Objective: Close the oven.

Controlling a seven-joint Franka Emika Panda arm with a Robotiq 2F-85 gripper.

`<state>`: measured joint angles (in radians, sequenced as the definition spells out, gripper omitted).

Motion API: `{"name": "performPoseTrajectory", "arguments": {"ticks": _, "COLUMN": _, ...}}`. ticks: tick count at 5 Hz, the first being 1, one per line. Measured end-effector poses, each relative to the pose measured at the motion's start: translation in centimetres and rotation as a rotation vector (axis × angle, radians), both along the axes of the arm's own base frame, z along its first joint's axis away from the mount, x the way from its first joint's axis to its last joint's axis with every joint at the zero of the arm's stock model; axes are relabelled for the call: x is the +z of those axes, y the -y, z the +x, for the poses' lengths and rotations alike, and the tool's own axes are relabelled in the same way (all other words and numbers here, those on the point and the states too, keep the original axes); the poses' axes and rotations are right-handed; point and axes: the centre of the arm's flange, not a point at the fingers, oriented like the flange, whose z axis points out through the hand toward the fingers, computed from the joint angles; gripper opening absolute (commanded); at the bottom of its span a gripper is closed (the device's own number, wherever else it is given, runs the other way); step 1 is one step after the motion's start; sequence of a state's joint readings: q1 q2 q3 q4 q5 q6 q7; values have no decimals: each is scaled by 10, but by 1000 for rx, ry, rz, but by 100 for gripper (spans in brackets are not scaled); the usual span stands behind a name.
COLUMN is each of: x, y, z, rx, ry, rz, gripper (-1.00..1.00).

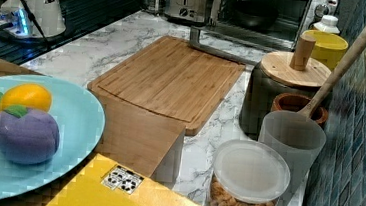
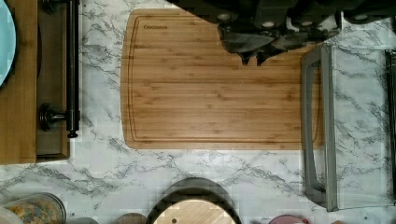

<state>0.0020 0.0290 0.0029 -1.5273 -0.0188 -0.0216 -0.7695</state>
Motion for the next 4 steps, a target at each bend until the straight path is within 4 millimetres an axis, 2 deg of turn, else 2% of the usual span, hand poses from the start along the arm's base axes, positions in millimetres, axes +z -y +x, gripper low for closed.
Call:
{"name": "performPoseTrajectory", "arguments": {"ticks": 1, "x": 2, "y": 0, "z": -1, "rx": 0, "ry": 3, "rz": 2, "gripper": -100}}
{"name": "performPoseTrajectory", "arguments": {"ticks": 3, "x": -12, "y": -2, "z": 6, "rx": 4, "ry": -23, "rz": 0, "gripper": -100}}
{"name": "performPoseTrajectory", "arguments": {"ticks": 4, "x": -21, "y": -6, "z": 10, "rx": 4, "ry": -45, "rz": 55, "gripper": -100}}
